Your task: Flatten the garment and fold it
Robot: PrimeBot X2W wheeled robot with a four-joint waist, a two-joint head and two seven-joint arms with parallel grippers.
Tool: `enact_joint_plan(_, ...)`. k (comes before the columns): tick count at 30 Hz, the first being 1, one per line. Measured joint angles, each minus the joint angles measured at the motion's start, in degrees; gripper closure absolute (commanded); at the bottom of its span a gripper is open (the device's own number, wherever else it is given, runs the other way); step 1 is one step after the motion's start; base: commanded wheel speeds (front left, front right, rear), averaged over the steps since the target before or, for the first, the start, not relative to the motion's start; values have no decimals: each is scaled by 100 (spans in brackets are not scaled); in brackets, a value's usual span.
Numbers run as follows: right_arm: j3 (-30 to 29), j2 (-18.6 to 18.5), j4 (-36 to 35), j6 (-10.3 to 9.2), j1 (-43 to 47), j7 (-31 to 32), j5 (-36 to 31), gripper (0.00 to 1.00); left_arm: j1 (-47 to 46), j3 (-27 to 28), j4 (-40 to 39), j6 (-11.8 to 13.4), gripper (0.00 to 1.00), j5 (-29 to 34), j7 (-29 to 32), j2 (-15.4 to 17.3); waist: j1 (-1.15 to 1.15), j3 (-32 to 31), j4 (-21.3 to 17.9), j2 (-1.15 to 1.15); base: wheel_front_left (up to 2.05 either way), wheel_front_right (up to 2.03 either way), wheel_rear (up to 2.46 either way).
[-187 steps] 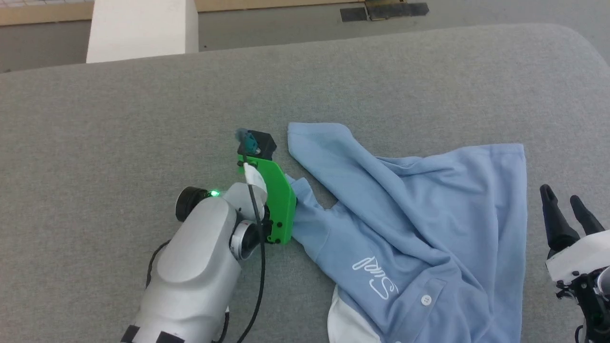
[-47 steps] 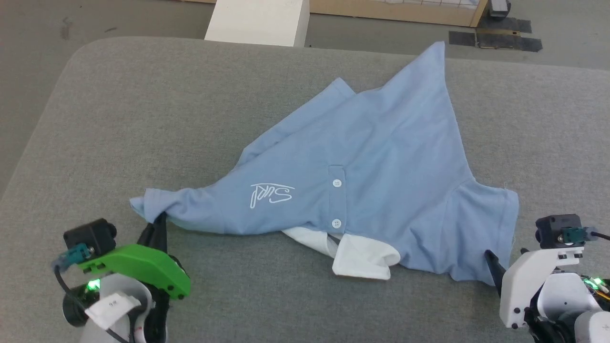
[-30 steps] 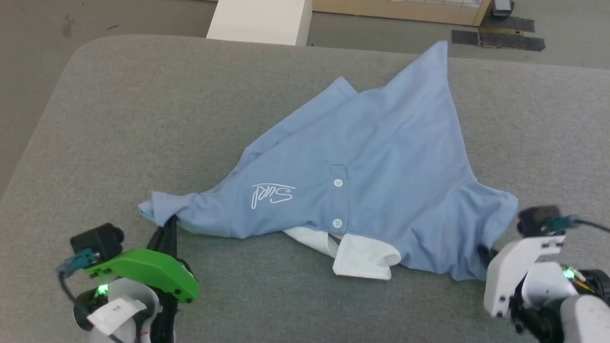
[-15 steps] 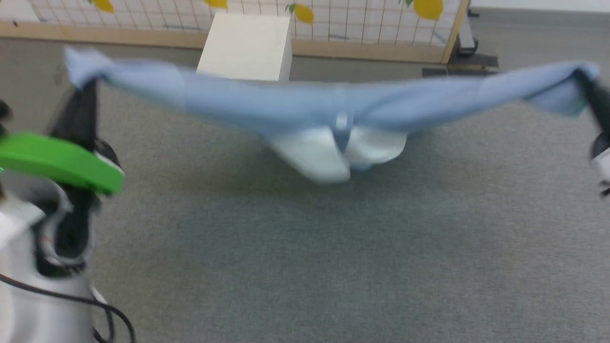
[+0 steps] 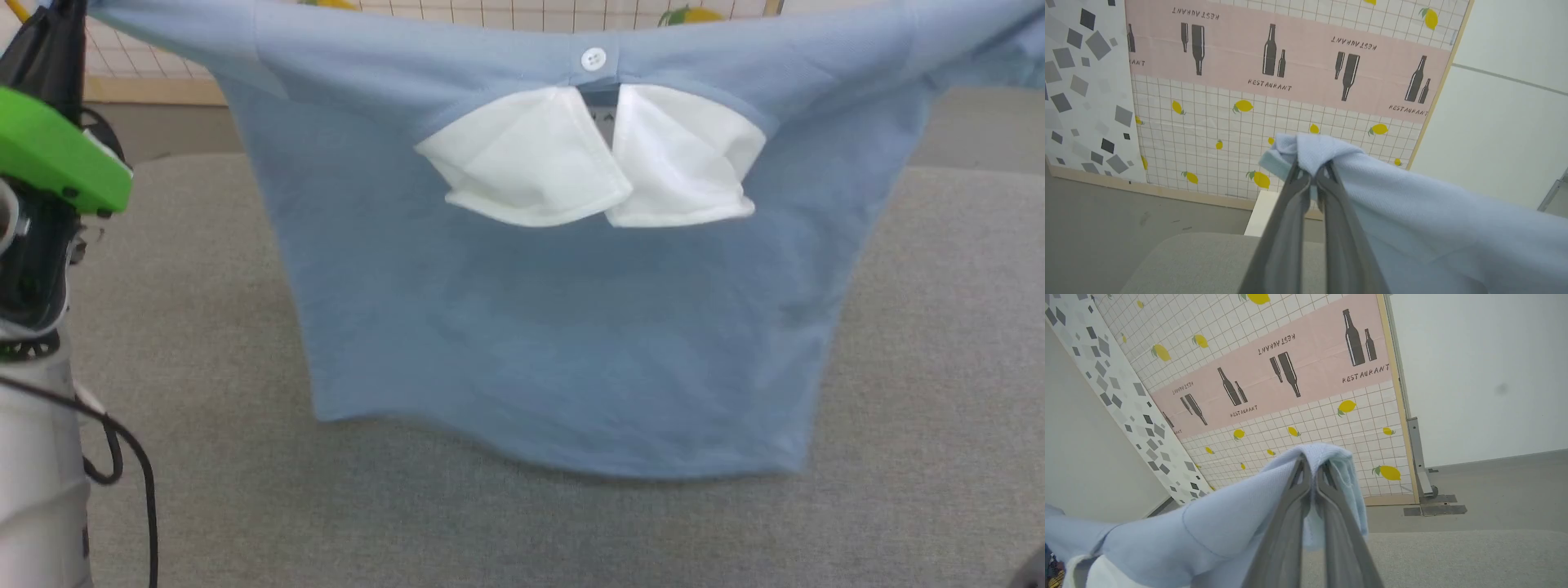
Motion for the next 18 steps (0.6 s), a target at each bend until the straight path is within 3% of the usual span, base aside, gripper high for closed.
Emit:
enact_joint_plan(8,118,299,853,0,-1436,-247,-794,100,-1072,-398,933,-14,100,413,274,246,0,566,-29,0,0,0,0)
enact_joint_plan(13,-20,566,1795,0,-2793,-848,-1224,100,-2143,-659,1615,58,100,771,274,311,0,1077,-71,0,0,0,0)
enact_joint_plan(18,196,655,2442,0,-3847,-1755,-1595,100,-3158,-670,2209,175,100,975,-142,308,0,1585,-137,0,0,0,0)
